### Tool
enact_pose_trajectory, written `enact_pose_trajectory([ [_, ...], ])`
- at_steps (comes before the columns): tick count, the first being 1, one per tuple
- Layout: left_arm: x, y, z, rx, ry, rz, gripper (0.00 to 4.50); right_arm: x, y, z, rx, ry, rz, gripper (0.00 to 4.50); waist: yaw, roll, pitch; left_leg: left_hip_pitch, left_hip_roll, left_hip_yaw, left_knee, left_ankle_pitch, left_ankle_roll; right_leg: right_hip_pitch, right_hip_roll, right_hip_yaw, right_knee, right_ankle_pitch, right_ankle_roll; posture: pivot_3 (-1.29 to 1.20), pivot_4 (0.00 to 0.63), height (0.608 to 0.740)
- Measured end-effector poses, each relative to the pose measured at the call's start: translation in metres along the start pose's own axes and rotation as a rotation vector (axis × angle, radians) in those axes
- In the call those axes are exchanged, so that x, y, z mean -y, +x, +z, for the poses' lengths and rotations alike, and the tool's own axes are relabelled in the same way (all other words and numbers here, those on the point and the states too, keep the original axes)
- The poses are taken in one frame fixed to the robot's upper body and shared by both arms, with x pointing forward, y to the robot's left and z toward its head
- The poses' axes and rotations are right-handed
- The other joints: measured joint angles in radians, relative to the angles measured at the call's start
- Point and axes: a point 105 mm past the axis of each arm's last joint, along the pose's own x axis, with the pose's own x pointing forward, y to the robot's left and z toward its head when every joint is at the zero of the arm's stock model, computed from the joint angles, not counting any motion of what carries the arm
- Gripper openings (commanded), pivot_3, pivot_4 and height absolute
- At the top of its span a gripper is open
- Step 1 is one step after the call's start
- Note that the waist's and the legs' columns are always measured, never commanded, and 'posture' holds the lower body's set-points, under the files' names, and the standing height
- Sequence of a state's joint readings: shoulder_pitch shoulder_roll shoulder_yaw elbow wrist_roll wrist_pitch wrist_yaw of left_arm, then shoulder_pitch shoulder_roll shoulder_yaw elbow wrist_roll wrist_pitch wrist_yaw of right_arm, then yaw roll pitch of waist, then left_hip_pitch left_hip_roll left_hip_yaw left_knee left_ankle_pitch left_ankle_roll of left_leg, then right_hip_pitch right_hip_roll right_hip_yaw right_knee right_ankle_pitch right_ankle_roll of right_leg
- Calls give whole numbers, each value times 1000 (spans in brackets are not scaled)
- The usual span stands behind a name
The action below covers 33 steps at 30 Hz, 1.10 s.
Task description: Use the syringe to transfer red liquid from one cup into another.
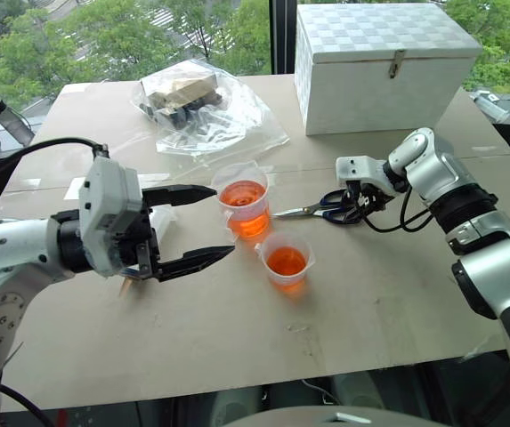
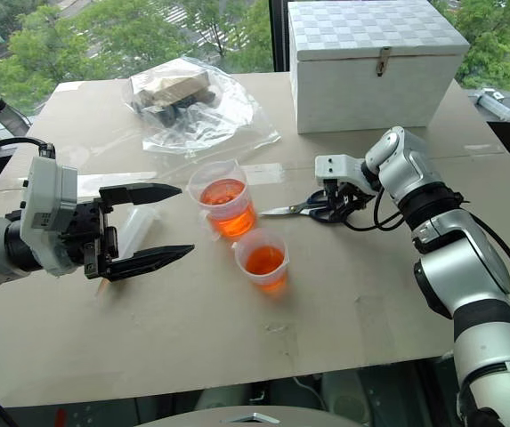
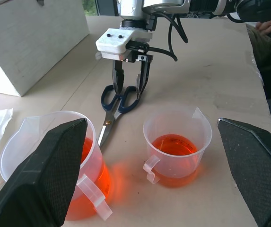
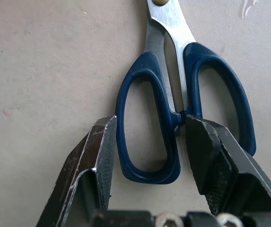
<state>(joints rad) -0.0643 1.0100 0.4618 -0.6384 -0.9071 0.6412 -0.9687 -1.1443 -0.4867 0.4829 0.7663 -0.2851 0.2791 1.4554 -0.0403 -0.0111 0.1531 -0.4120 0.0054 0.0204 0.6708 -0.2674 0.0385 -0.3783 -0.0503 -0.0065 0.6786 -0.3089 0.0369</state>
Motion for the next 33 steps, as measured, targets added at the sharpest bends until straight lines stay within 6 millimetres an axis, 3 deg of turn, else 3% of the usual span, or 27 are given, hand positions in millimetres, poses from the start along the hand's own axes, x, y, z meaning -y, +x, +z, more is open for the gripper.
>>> enact_pose_trajectory([
  [13, 3, 0, -4, -1, -17, -4, 4500, 2, -4, -3, -5, -2, 5, 2459, 1, 0, 1, -2, 0, 0, 0, 0, 0, -1, 0, 0, -1, 0, 0, 0, 150, 740],
  [22, 3, 1, -4, 0, -17, -1, 4500, 13, -18, 11, 18, -42, -40, 2459, 0, 0, 1, -2, 0, 0, -1, 0, 0, -1, 0, 0, -1, 0, 0, 0, 150, 740],
  [33, 3, 1, -3, 0, -15, 1, 4500, 17, 6, -3, -23, -67, -64, 2459, -3, 0, 1, -1, 0, 0, -1, 0, 0, -1, 0, 0, -1, 0, 0, 0, 150, 740],
])
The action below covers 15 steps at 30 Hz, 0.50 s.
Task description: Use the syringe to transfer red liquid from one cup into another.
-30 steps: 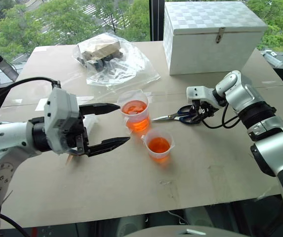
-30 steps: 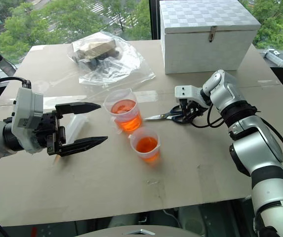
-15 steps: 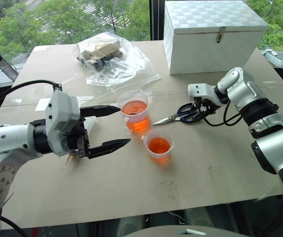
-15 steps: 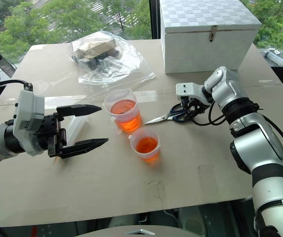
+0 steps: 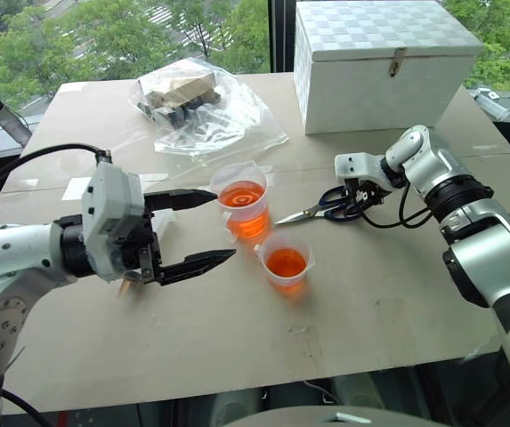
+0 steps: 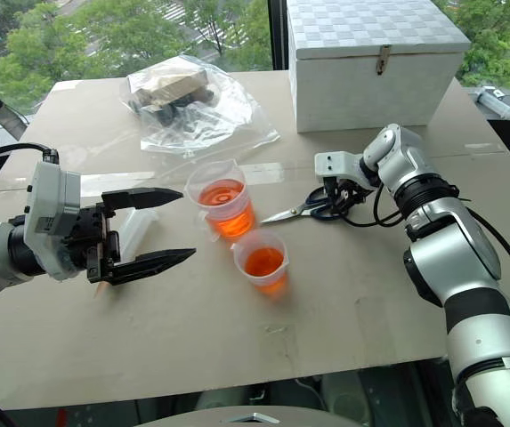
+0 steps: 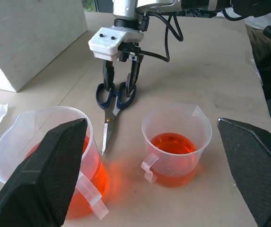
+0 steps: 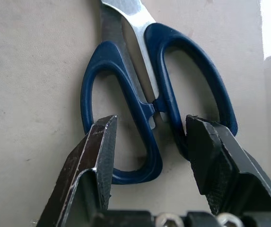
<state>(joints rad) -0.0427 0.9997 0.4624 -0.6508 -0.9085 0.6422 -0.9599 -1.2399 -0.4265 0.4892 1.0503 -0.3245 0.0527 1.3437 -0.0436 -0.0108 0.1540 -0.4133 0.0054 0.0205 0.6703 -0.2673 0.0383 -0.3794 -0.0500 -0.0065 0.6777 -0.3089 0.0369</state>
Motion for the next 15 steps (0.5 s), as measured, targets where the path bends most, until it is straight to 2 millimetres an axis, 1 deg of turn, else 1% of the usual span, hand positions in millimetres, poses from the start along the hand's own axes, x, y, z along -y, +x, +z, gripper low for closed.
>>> enact_pose_trajectory([
  [3, 0, 0, 0, 0, 0, 0, 4500, 0, 1, -1, -11, -13, 11, 2459, 0, 0, 0, 0, 0, 0, 0, 0, 0, 0, 0, 0, 0, 0, 0, 0, 150, 740],
  [4, 0, 0, 0, 0, 0, -1, 4500, 0, 1, -1, -17, -16, 18, 2073, 0, 0, 0, 1, 0, 0, 0, 0, 0, 0, 0, 0, 0, 0, 0, 0, 150, 740],
  [6, 0, 0, 0, 0, 0, 0, 4500, -1, 2, -1, -23, -15, 27, 1720, 0, -1, 0, 1, 0, 0, 0, 0, 0, 0, 0, 0, 0, 0, 0, 0, 150, 740],
  [8, 0, 0, 0, -1, -1, 1, 4500, -3, 4, 0, -31, -7, 50, 831, -1, -2, -1, 2, 0, 0, 0, 0, 0, 1, 0, 0, 0, 0, 0, 0, 150, 740],
  [9, 0, 0, 0, -1, -2, 1, 4500, -4, 4, -1, -37, -3, 57, 731, -1, -2, -2, 2, 0, 0, 0, 0, 0, 1, 0, 0, 1, 0, 0, 0, 150, 740],
  [15, 1, 0, 1, 8, -9, -1, 4500, -4, 1, -4, -55, 3, 71, 731, 5, -3, -2, 1, 0, 0, 0, 0, 0, 1, 0, 0, 0, 0, 0, 0, 150, 740],
])
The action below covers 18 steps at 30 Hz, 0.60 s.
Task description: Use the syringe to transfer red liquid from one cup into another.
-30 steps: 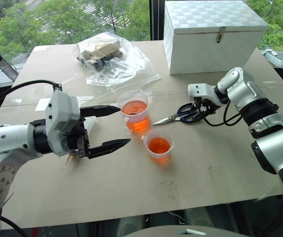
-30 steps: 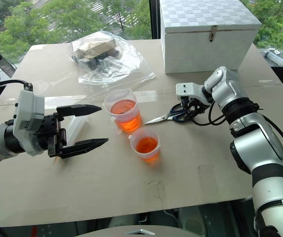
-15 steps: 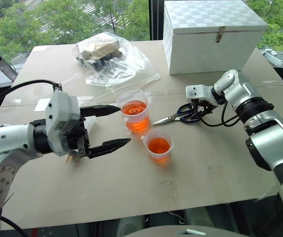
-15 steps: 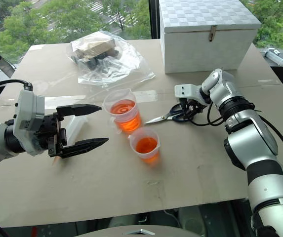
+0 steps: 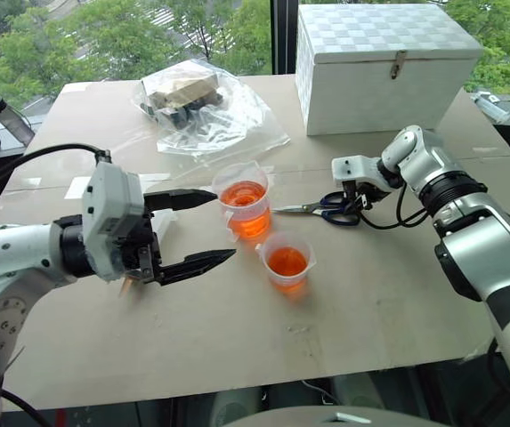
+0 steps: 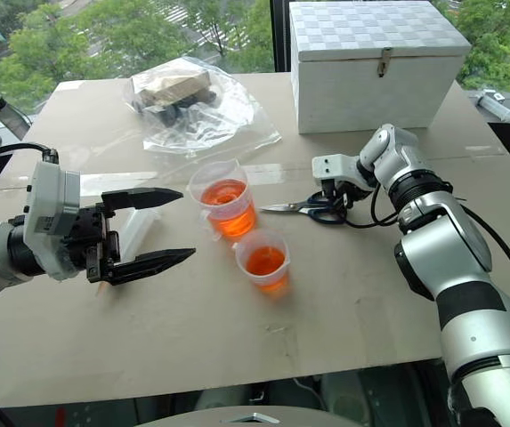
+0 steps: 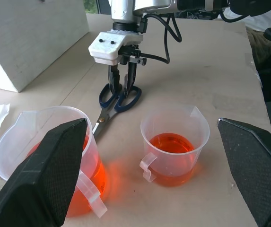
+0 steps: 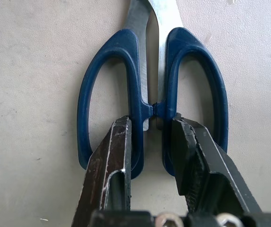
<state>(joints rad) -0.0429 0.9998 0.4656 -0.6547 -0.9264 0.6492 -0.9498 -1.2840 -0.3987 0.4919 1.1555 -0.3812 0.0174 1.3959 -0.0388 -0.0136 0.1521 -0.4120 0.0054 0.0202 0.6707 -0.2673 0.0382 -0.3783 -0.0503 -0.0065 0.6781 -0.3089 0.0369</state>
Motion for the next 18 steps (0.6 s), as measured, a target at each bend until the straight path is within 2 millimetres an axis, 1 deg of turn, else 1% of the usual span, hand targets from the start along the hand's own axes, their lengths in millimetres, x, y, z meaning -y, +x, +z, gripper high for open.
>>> enact_pose_trajectory([
  [4, -1, 1, 1, 3, 6, 7, 4500, -1, -5, -5, -2, 5, 14, 731, 6, 0, 0, -1, 0, 0, 0, 0, 0, 0, 0, -1, 0, 0, 0, 0, 150, 740],
  [9, -3, 2, 7, 16, 27, 9, 4500, -3, -27, -31, -24, 65, 8, 731, 14, 1, 1, -2, 0, 0, 0, 0, 0, -1, -1, -1, -1, 0, 0, 0, 150, 740],
  [13, -3, 7, 7, 26, 26, -8, 4500, -3, -52, -57, -3, 176, -49, 731, 10, 2, 2, -2, 0, 0, 0, 0, 0, -1, 0, -1, -1, 0, 0, 0, 150, 740],
  [14, -3, 9, 10, 35, 35, -11, 4500, -5, -60, -73, -17, 217, -73, 731, 12, 2, 2, -2, 0, 0, 0, 0, 0, -1, -1, -1, -1, 0, 0, 0, 150, 740],
  [15, -4, 9, 11, 37, 38, -10, 4500, -5, -61, -75, -20, 223, -76, 731, 13, 2, 2, -2, 0, 0, 0, 0, 0, -1, -1, -1, -1, 0, 0, 0, 150, 740],
  [16, -5, 12, 15, 49, 48, -11, 4500, -9, -68, -90, -35, 273, -94, 731, 14, 2, 2, -2, 0, 0, 0, 0, 0, -1, -1, -1, -1, 0, 0, 0, 150, 740],
  [18, -6, 18, 26, 72, 71, -25, 4500, -15, -78, -110, -30, 362, -121, 731, 16, 1, 2, -2, 0, 1, 0, 0, 0, -1, -1, 0, -1, 0, 0, 0, 150, 740],
])
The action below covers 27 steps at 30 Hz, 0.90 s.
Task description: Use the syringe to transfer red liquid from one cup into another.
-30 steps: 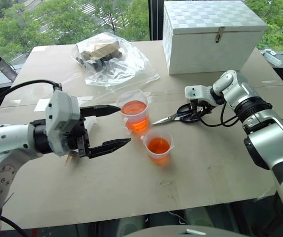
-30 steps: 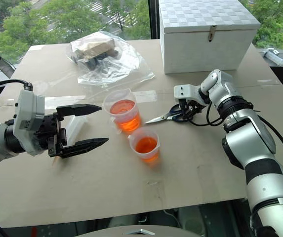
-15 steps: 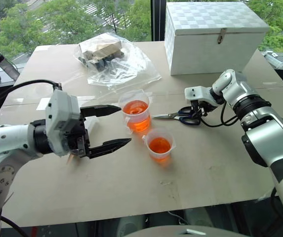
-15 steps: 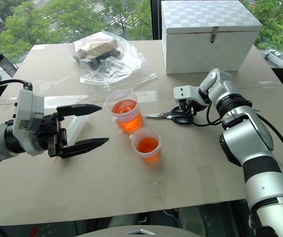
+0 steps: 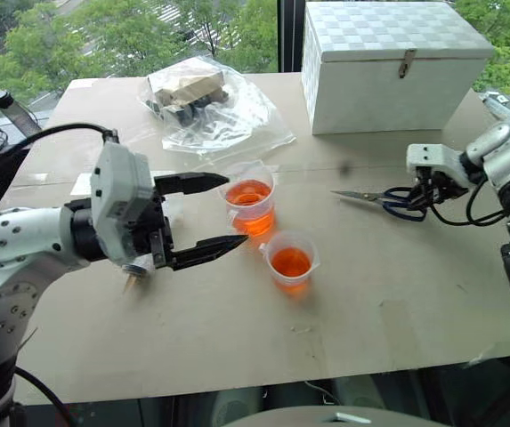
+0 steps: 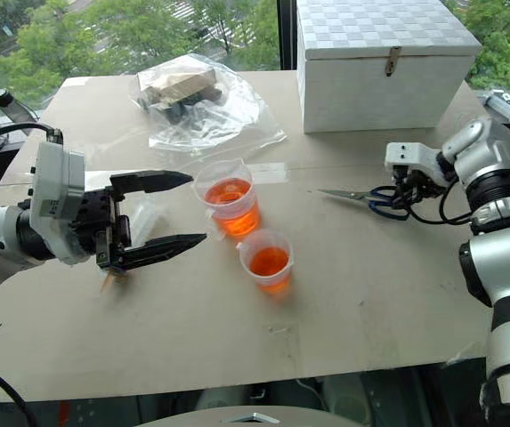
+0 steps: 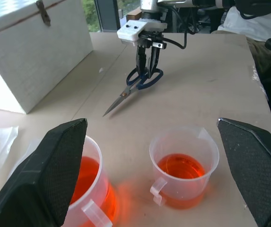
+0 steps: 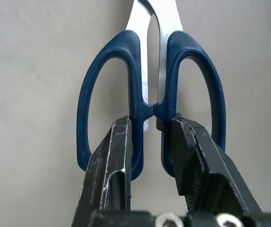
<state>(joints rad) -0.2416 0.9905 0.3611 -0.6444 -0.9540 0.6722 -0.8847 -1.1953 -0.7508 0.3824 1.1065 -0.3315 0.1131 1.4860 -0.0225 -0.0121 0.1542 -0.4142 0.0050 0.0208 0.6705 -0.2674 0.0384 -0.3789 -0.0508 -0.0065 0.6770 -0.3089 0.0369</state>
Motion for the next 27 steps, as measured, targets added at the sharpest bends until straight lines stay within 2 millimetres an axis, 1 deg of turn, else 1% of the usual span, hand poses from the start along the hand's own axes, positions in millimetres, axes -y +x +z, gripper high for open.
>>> enact_pose_trajectory([
  [1, 0, 2, 2, 6, 6, -2, 4500, 0, -2, -3, 5, 19, -5, 731, 2, 0, 0, 0, 0, 0, 0, 0, 0, 0, 0, 0, 0, 0, 0, 0, 150, 740],
  [3, 0, 16, 12, 43, -2, -32, 4500, 1, -12, -23, 40, 112, -35, 731, 5, 0, 0, 0, 0, 0, 0, 0, 0, 0, 0, 1, 0, 0, 0, 0, 150, 740],
  [4, 1, 18, 12, 47, -5, -36, 4500, 1, -14, -26, 40, 124, -39, 731, 6, 0, 0, 0, 0, 0, 0, 0, 0, 0, 0, 1, 0, 0, 0, 0, 150, 740],
  [5, 1, 24, 14, 57, -18, -48, 4500, 0, -18, -41, 30, 164, -54, 731, 7, 0, 0, 0, 0, 1, 0, 0, 0, 0, 0, 1, 0, 0, 0, 0, 150, 740],
  [6, 2, 27, 15, 63, -23, -54, 4500, -2, -20, -51, 17, 188, -60, 731, 7, 0, 0, 0, 0, 1, 0, 0, 0, 0, 1, 1, 0, 0, 0, 0, 150, 740],
  [7, 1, 30, 16, 72, -38, -62, 4500, -4, -21, -65, 0, 229, -71, 731, 9, 0, 0, 0, 0, 1, 0, 0, 0, 0, 0, 1, 0, 0, 0, 0, 150, 740],
  [8, -1, 32, 16, 73, -50, -57, 4500, -6, -21, -74, -15, 265, -83, 731, 8, 0, 0, 0, 0, 1, 0, 0, 0, 0, 1, 1, 0, 0, 0, 0, 150, 740],
  [10, -4, 34, 14, 65, -78, -54, 4500, -4, -21, -81, -17, 302, -117, 731, -2, 0, 0, 1, 0, 3, 0, 0, 0, 0, 1, 3, 1, 0, 0, 0, 150, 740],
  [12, -8, 34, 10, 51, -100, -46, 4500, -1, -23, -83, -12, 321, -152, 1727, -11, 0, 0, 1, 0, 2, 0, 0, 0, 0, 2, 3, 1, 0, 0, 0, 150, 740],
  [13, -10, 35, 8, 41, -110, -43, 4500, 0, -26, -86, -10, 325, -174, 2122, -12, 0, 0, 1, 1, 2, 0, 0, 0, 0, 2, 3, 1, 0, 0, 0, 150, 740],
  [16, -15, 32, 3, 12, -126, -28, 4500, 2, -36, -85, 4, 318, -194, 3578, -14, 0, 0, 1, 1, 2, 0, 0, 0, 0, 2, 3, 0, 0, 0, 0, 150, 740],
  [17, -17, 31, 2, 3, -126, -19, 4500, 1, -38, -83, 12, 310, -186, 4144, -14, 0, 0, 1, 1, 2, 0, 0, 0, 0, 2, 3, 0, 0, 0, 0, 150, 740],
  [18, -19, 30, 2, -3, -126, -10, 4500, 1, -40, -81, 22, 304, -179, 4329, -13, 0, 0, 1, 1, 2, 1, 0, 0, 0, 2, 3, 0, 0, 0, 0, 150, 740],
  [20, -25, 25, 1, -17, -112, 33, 4500, 0, -43, -74, 57, 270, -178, 4329, -12, 0, 0, 1, 1, 2, 1, 0, 0, 0, 2, 3, 0, 0, 0, 0, 150, 740],
  [21, -32, 20, 2, -24, -102, 77, 4500, -1, -44, -68, 82, 251, -180, 4329, -12, 0, 0, 1, 1, 2, 1, 0, 0, 0, 2, 2, 0, 0, 0, 0, 150, 740],
  [23, -43, 12, 2, -43, -107, 154, 4500, -3, -47, -52, 157, 215, -174, 4329, -13, 0, 0, 1, 1, 2, 1, 0, 0, 0, 2, 3, 1, 0, 0, 0, 150, 740],
  [24, -51, 1, -3, -83, -122, 238, 4500, -11, -51, -26, 306, 183, -144, 4329, -14, 0, 0, 1, 1, 2, 0, 0, 0, 0, 2, 3, 1, 0, 0, 0, 150, 740],
  [25, -56, -4, -8, -108, -138, 282, 4500, -16, -52, -8, 386, 154, -118, 4329, -17, 0, 0, 1, 2, 2, 0, 0, 0, 0, 3, 4, 1, 0, 0, 0, 150, 740],
  [26, -61, -11, -13, -136, -153, 337, 4500, -27, -54, 13, 492, 124, -75, 4329, -18, 1, 0, 1, 2, 1, 0, 0, 0, 0, 3, 3, 1, 0, 0, 0, 150, 740],
  [27, -66, -18, -19, -171, -177, 390, 4500, -41, -56, 36, 591, 80, -9, 4329, -17, 0, 0, 1, 2, 1, 0, 0, 0, 0, 3, 3, 2, 0, 1, 0, 150, 740],
])
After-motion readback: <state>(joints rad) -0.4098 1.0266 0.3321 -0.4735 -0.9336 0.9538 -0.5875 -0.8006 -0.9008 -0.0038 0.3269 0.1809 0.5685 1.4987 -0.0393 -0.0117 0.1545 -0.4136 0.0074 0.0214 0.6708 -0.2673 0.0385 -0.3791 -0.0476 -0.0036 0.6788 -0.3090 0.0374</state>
